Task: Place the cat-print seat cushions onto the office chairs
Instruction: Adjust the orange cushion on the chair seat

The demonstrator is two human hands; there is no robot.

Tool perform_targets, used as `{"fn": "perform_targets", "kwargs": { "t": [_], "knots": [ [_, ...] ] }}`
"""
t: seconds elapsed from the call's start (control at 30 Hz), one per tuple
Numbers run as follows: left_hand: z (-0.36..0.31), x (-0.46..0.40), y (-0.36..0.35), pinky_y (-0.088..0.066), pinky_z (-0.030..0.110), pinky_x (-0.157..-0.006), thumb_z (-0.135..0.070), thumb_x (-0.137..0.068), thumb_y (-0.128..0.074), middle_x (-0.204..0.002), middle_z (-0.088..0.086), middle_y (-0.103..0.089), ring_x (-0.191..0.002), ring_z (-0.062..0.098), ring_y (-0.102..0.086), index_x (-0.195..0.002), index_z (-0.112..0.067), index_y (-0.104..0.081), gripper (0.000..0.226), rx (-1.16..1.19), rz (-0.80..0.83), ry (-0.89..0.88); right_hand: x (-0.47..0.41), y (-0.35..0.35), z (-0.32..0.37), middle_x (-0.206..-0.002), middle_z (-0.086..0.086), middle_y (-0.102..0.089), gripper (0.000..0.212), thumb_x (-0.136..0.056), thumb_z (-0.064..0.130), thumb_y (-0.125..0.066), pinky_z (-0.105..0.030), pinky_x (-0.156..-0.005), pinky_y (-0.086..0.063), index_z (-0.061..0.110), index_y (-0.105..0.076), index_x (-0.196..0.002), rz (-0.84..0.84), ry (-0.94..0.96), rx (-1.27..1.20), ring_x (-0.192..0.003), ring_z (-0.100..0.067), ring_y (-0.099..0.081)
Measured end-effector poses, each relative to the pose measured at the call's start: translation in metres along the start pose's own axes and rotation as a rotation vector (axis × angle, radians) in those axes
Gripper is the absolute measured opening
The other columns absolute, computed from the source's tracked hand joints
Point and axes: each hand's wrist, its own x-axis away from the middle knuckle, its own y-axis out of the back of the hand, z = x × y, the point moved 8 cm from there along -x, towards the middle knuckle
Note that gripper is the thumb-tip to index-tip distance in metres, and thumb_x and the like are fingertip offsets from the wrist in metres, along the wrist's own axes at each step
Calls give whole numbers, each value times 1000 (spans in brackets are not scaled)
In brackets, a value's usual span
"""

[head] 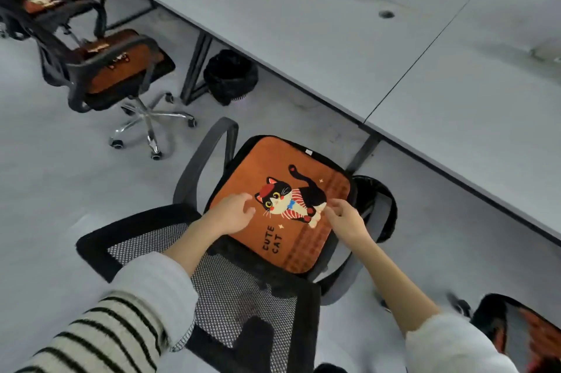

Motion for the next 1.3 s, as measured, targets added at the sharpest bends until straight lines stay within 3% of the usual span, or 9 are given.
{"fn": "perform_targets", "kwargs": {
  "t": [0.13, 0.4, 0.57, 0.67, 0.77, 0.9, 1.0, 1.1, 1.3],
  "knots": [
    [45, -77, -4, -32, 39, -112, -27, -99, -42, -150, 13, -33, -136, 26, -35, -146, -11, -28, 52, -37, 80, 57, -51, -22, -26, -136, -6, -52, 47, -97, 33, -45, -29, -89, -41, 14, -40, -140, 5, -155, 13, -117, -23, -53],
    [122, -207, -50, -24, 43, -115, -26, -98, -41, -154, 16, -18, -143, 30, -18, -150, -11, -16, 59, -94, 69, 191, -164, -63, -107, -135, -16, -49, 47, -97, 31, -44, -40, -98, -42, 10, -39, -138, 14, -428, 109, -120, -34, -50],
    [154, -260, -86, -13, 47, -117, -34, -97, -43, -158, 12, 11, -145, 35, 0, -151, -19, 3, 73, -150, 161, 254, -218, -72, -158, -122, -22, -55, 41, -91, 27, -42, -37, -79, -45, 5, -49, -125, -88, -522, 167, -103, -38, -55],
    [168, -274, -98, -12, 49, -117, -32, -97, -42, -156, 9, 19, -145, 33, 7, -150, -20, 8, 74, -140, 146, 297, -228, -79, -177, -136, -27, -39, 49, -94, 25, -44, -43, -96, -40, -1, -36, -135, -163, -593, 189, -119, -44, -44],
    [181, -282, -97, -13, 50, -117, -27, -98, -39, -157, 11, 13, -145, 33, 4, -150, -18, 9, 71, -146, 65, 359, -229, -82, -183, -145, -28, -23, 58, -95, 21, -44, -48, -107, -31, -5, -23, -142, -278, -638, 212, -130, -47, -31],
    [174, -291, -68, -37, 50, -97, -24, -98, -36, -136, 23, -30, -119, 40, -39, -150, -12, -8, 60, -161, -215, 297, -229, -76, -184, -143, -28, -29, 51, -96, 17, -43, -44, -106, -31, -4, -30, -141, -432, -650, 119, -129, -44, -33],
    [163, -284, -48, -42, 47, -82, -21, -100, -34, -125, 22, -45, -102, 41, -53, -142, -11, -29, 43, -25, -323, 325, -227, -62, -161, -136, -23, -38, 38, -96, 6, -38, -38, -98, -36, -1, -40, -134, -565, -486, 45, -121, -40, -43],
    [153, -262, -48, -44, 48, -84, -13, -98, -36, -120, 21, -52, -103, 40, -55, -135, -5, -36, 37, 84, -339, 355, -233, -52, -116, -129, -18, -45, 32, -96, 5, -37, -40, -86, -41, 7, -50, -126, -607, -271, 132, -111, -38, -50],
    [131, -190, -106, -54, 43, -73, -9, -95, -44, -108, 16, -51, -92, 31, -55, -125, -4, -31, 33, 547, -91, 684, -270, -29, -5, -122, -16, -55, 34, -96, 12, -40, -35, -82, -40, 15, -57, -125, -514, 79, 282, -107, -34, -54]
  ]
}}
